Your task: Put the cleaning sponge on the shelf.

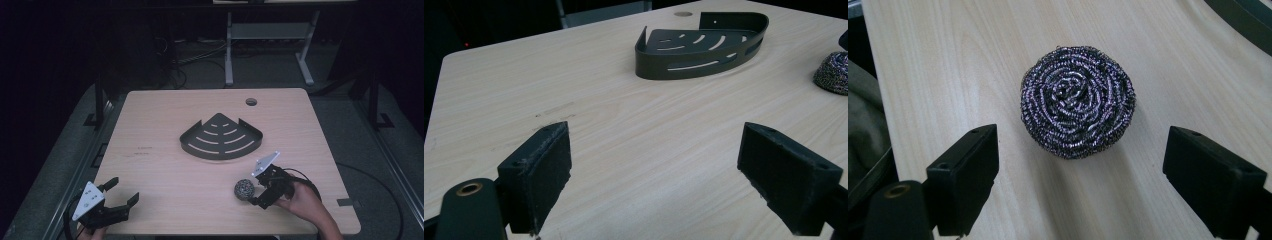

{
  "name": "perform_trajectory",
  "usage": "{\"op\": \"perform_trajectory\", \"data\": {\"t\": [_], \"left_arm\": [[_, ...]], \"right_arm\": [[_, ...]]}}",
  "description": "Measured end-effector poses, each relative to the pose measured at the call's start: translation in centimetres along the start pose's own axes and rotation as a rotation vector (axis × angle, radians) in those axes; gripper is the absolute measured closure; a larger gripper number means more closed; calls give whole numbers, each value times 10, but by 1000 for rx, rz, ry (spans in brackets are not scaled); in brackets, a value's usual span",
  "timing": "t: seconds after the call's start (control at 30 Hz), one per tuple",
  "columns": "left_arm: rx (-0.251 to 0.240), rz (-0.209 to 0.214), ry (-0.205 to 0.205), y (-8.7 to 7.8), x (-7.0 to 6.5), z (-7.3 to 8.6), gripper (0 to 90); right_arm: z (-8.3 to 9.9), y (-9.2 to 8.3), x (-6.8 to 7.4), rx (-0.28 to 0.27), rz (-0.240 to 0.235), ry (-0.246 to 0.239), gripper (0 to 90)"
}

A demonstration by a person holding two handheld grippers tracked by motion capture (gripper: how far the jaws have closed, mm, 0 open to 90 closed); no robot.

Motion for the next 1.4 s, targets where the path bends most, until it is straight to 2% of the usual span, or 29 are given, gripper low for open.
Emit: {"op": "perform_trajectory", "data": {"t": [0.53, 1.4], "left_arm": [[-1, 0, -5, -1, 0, 0, 133], [-6, -1, -6, -1, 0, 0, 133]], "right_arm": [[-14, 9, 0, 25, -9, -24, 143], [-23, 28, 3, 79, -25, -47, 144]]}}
Point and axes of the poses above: each handheld gripper's, and its own axes: y roughly forward along the jaws, z roughly out of its underside, x roughly to its left, the point moved 2 cm from there along y, roughly forward along the jaws, and after that the axes turned 2 degrees about z, right-handed, at the moved point
